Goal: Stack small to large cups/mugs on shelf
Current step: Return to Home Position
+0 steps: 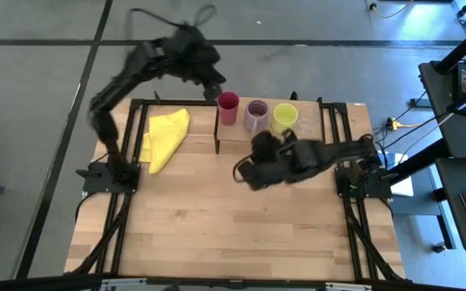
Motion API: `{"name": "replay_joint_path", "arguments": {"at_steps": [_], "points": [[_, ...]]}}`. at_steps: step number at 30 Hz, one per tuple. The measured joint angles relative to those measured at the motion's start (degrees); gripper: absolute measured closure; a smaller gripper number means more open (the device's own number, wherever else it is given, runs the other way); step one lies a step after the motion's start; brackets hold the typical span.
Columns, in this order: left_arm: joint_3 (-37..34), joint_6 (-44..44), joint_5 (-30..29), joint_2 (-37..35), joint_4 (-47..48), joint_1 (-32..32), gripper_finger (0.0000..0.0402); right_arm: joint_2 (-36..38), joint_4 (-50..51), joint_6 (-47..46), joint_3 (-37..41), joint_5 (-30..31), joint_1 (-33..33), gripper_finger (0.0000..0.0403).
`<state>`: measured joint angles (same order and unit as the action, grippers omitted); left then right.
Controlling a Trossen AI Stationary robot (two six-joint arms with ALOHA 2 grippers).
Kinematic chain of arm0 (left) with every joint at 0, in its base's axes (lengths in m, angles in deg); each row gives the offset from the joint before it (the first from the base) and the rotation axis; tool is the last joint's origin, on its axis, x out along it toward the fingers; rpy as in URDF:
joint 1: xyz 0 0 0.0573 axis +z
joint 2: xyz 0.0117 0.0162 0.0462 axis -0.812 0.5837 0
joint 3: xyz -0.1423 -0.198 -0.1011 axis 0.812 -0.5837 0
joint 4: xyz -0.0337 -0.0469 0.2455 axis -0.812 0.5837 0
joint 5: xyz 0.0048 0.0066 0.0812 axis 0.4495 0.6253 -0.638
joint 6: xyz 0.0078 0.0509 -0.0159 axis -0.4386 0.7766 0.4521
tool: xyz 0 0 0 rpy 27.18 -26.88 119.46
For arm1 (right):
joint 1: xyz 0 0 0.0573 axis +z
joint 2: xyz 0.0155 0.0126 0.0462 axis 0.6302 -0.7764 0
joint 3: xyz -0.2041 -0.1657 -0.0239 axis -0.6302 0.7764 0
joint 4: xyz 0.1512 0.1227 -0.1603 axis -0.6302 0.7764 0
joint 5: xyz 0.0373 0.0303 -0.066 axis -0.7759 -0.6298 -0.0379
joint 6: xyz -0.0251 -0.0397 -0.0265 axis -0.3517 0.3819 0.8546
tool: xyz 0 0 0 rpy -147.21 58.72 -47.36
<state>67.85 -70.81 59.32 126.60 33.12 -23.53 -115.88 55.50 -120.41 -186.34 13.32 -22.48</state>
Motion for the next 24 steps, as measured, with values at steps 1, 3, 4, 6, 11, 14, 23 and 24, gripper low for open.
{"name": "replay_joint_path", "arguments": {"at_steps": [1,3,4,6,11,14,23,24], "points": [[-0.01,-0.36,0.00,-1.74,-1.39,-0.55,0.0370,0.00,-0.01,2.76,-2.84,1.11,-0.37,0.0279],[0.01,-0.85,-0.10,-5.71,-4.59,-1.62,0.0370,0.41,-1.38,11.04,-7.35,2.07,-1.42,0.0279],[0.02,-1.90,-0.38,-7.63,-5.73,-2.18,0.0370,2.59,-5.00,16.12,-5.91,1.78,-1.76,0.0279],[0.04,-5.36,-1.26,-11.39,-6.76,-3.28,0.0371,7.06,-12.12,21.77,-2.27,-1.16,-2.04,0.0279],[0.04,-15.20,-4.00,-18.31,-7.22,-8.14,0.0368,14.37,-17.81,18.45,-0.39,-10.17,-1.76,0.0279],[0.03,-12.48,-4.31,-20.49,-6.96,-13.85,0.0367,16.28,-18.00,15.68,-0.30,-12.88,-1.23,0.0279],[-17.83,-12.87,-18.01,-21.32,-27.07,-35.21,0.0372,17.05,-34.97,39.40,9.55,-18.36,3.06,0.0279],[-22.06,-12.44,-18.00,-21.55,-31.86,-36.97,0.0372,17.63,-39.34,40.51,13.52,-20.40,2.59,0.0279]]}}
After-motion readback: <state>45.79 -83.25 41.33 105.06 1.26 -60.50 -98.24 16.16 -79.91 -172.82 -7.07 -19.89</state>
